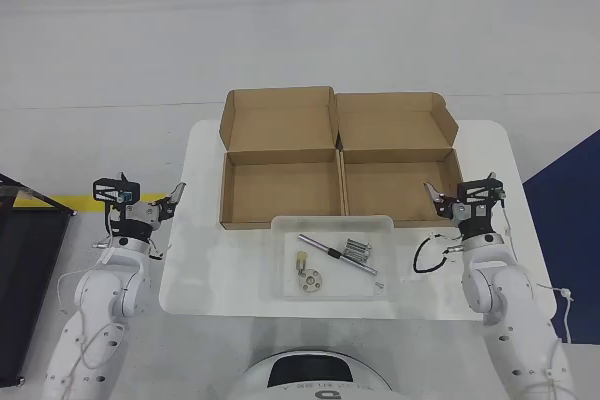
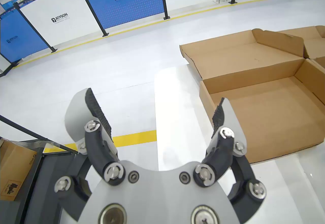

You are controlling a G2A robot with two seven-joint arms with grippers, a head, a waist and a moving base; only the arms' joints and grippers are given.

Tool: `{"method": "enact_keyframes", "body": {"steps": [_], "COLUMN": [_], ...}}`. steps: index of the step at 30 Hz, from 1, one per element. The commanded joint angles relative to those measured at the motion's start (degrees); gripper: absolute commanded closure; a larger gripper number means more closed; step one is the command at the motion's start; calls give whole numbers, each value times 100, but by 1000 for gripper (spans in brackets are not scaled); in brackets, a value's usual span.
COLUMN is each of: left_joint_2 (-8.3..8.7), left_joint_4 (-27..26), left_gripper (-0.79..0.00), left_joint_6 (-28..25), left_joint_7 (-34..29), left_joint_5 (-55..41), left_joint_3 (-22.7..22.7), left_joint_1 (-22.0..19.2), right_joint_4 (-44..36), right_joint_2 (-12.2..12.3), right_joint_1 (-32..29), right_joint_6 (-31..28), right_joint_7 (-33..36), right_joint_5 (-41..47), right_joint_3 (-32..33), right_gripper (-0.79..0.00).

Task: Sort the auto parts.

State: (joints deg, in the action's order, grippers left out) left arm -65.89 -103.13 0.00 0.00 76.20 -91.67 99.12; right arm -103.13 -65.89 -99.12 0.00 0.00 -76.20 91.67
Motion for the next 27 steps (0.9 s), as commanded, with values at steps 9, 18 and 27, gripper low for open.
{"method": "enact_keyframes", "body": {"steps": [9,18,27], "left_joint_2": [0,0,0], "left_joint_4": [0,0,0], "left_gripper": [-785,-785,-785], "left_joint_6": [0,0,0], "left_joint_7": [0,0,0], "left_joint_5": [0,0,0], "left_joint_3": [0,0,0], "left_joint_1": [0,0,0], "right_joint_4": [-124,-345,-358], "right_joint_2": [4,45,50], "right_joint_1": [33,137,168], "right_joint_6": [-621,-2222,-2262], "right_joint_7": [-85,-44,36], "right_joint_5": [31,204,215], "right_joint_3": [-191,-528,-515], "right_gripper": [-785,-785,-785]}}
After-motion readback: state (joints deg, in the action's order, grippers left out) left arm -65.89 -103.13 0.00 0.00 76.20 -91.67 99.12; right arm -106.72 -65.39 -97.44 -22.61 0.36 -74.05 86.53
